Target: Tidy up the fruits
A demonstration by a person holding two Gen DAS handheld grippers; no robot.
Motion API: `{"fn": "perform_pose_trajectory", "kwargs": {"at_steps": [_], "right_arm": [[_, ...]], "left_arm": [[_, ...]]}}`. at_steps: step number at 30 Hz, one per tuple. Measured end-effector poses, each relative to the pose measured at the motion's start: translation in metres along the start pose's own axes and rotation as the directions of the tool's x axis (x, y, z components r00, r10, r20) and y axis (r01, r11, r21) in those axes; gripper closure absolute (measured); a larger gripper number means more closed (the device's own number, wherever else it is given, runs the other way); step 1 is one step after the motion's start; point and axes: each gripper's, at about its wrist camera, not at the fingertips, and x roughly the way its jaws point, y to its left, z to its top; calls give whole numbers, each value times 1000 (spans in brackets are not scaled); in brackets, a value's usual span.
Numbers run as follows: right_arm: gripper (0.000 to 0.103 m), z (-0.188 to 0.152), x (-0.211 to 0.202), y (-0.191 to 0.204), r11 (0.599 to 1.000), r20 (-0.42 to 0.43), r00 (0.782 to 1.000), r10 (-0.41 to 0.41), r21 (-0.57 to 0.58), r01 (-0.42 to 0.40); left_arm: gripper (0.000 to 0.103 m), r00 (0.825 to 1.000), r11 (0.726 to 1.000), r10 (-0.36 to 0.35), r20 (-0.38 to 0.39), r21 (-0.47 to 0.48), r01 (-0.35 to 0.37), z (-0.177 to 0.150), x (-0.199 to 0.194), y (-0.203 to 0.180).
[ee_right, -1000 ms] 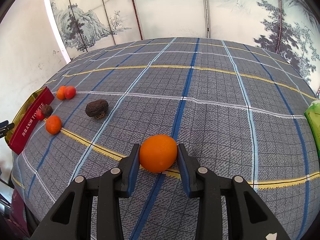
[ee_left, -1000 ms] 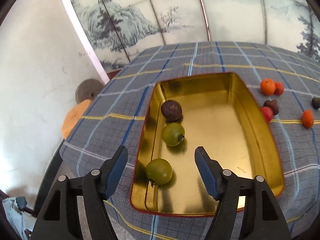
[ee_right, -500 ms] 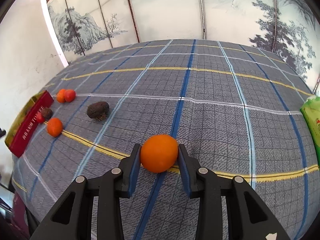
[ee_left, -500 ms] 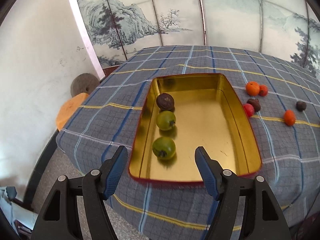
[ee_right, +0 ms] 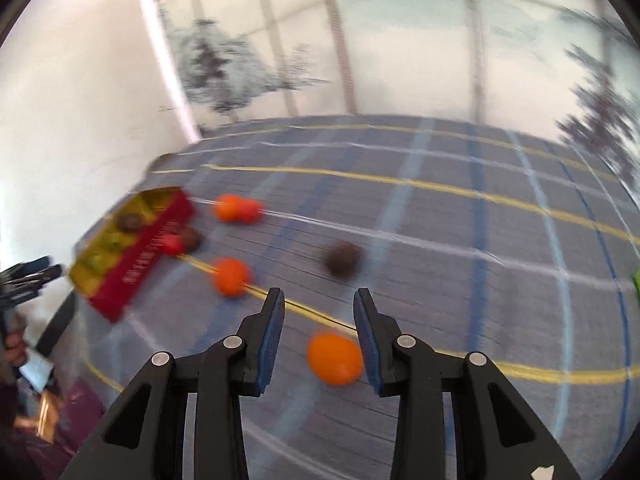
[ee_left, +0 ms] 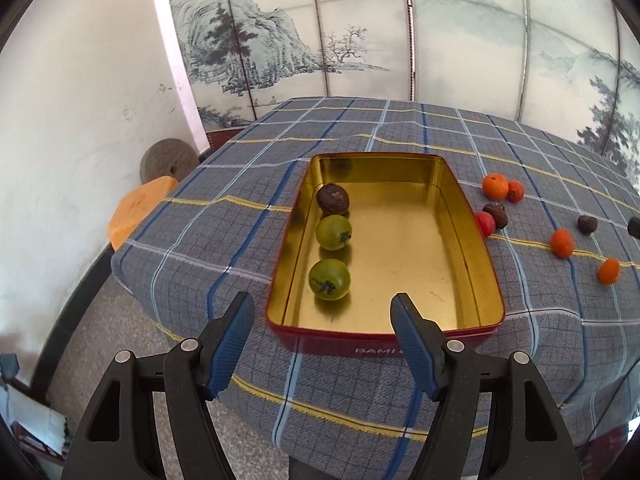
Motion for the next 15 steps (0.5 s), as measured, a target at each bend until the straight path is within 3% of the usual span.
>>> {"fn": "perform_pose_trajectory", "kwargs": {"at_steps": [4,9,13,15], "right_arm": [[70,25,15,55,989,-8,993,115,-87,-116],[70,48,54,122,957,-59,968,244,-148,-250],[71,59,62,150,949,-60,977,205,-233,-213],[63,52,48,143,950,-73,978,193,-236,-205]], "left_arm": [[32,1000,1000,3,-15,-20,-3,-5,2,8],[32,1000,999,3,-20,-32,-3,-6,1,15],[30,1000,999,-11,-13,-53,10,-9,-3,23],[28,1000,999,-20,-10,-50,20,-11,-4,24]]}}
